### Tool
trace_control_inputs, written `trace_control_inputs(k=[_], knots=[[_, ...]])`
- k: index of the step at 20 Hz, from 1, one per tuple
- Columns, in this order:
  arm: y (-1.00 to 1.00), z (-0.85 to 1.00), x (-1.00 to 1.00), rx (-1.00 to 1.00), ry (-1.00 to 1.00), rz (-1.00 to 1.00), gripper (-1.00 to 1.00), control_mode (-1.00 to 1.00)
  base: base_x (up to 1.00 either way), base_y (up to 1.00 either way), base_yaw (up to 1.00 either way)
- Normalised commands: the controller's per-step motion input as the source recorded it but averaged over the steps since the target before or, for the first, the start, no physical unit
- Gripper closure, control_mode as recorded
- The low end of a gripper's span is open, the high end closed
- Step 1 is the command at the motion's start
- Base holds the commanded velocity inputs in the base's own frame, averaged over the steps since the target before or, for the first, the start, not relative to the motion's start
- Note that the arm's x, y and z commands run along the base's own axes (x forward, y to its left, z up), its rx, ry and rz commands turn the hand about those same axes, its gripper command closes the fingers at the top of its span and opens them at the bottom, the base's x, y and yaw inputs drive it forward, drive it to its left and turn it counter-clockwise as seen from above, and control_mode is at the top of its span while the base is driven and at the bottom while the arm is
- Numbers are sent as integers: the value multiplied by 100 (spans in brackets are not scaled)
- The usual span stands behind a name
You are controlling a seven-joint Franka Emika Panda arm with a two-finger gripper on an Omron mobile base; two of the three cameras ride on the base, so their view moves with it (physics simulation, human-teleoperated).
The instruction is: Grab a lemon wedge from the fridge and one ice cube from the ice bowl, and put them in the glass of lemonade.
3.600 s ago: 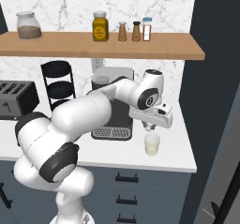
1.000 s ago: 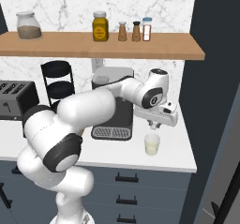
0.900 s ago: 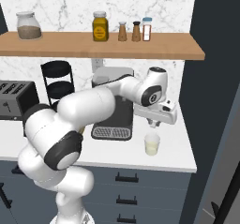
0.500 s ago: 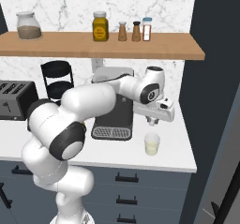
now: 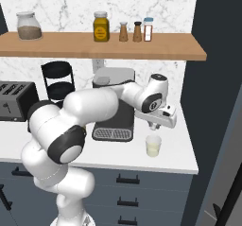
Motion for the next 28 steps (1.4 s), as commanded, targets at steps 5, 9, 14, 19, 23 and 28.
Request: trace_control_inputs(k=[5, 9, 14, 19, 23, 28], knots=[[-5, -1, 0, 0, 0, 0, 100, -100, 0, 0, 0], [0, 0, 0, 0, 0, 0, 100, -100, 0, 0, 0], [0, 0, 0, 0, 0, 0, -100, -100, 0, 0, 0], [0, 0, 0, 0, 0, 0, -100, -100, 0, 0, 0], [0, 0, 0, 0, 0, 0, -100, -100, 0, 0, 0], [0, 0, -9, 1, -2, 0, -100, -100, 0, 0, 0]])
